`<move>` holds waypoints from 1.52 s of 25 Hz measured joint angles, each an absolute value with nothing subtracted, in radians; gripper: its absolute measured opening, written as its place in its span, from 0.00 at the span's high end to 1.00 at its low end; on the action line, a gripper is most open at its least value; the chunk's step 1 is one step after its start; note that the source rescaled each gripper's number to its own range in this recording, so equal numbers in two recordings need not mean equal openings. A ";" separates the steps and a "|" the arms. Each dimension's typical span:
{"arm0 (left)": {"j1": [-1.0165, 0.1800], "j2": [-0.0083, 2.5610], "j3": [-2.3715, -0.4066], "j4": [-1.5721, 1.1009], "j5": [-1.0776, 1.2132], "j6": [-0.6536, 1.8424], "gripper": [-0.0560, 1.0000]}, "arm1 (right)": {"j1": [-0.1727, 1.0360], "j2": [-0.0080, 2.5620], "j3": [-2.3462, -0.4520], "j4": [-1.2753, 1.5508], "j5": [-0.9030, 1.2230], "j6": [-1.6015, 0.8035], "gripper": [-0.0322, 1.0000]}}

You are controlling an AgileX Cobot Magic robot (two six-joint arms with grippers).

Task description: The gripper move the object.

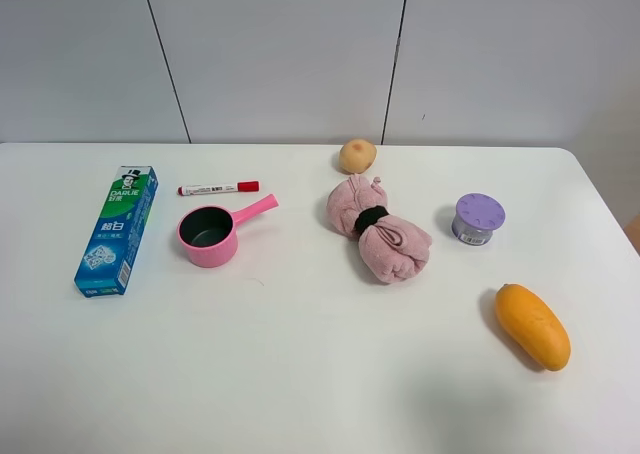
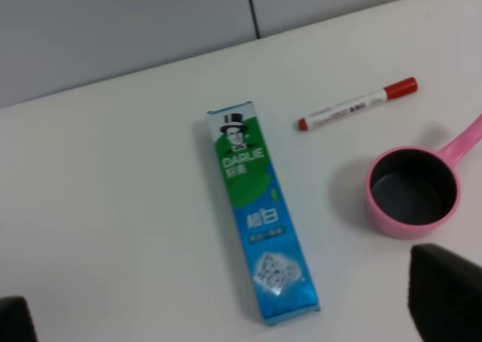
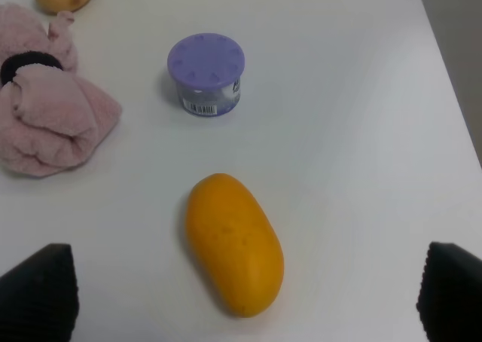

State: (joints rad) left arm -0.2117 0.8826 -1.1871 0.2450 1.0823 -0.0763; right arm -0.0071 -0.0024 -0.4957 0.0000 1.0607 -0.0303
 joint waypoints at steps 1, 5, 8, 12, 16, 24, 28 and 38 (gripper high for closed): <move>-0.212 0.856 -1.187 0.271 1.107 -0.094 0.01 | -0.007 -0.002 -0.496 0.000 1.061 -0.030 0.00; -0.212 0.768 -1.187 0.385 1.203 -0.169 0.01 | -0.007 -0.002 -0.496 0.000 1.061 -0.030 0.00; -0.212 0.735 -1.187 0.440 1.211 -0.187 0.01 | -0.007 -0.002 -0.496 0.000 1.061 -0.030 0.00; -0.212 0.715 -1.187 0.438 1.211 -0.188 0.01 | -0.007 -0.002 -0.496 0.000 1.061 -0.030 0.00; -0.212 0.710 -1.186 0.312 1.214 -0.160 0.01 | -0.007 -0.002 -0.496 0.000 1.061 -0.030 0.00; -0.212 0.542 -0.922 0.077 1.155 -0.067 0.01 | -0.007 -0.002 -0.496 0.000 1.061 -0.030 0.00; -0.212 0.368 -0.728 0.016 1.095 -0.050 0.01 | -0.007 -0.002 -0.496 0.000 1.061 -0.030 0.00; -0.212 0.035 -0.543 0.000 1.111 -0.028 0.00 | -0.007 -0.002 -0.496 0.000 1.061 -0.030 0.00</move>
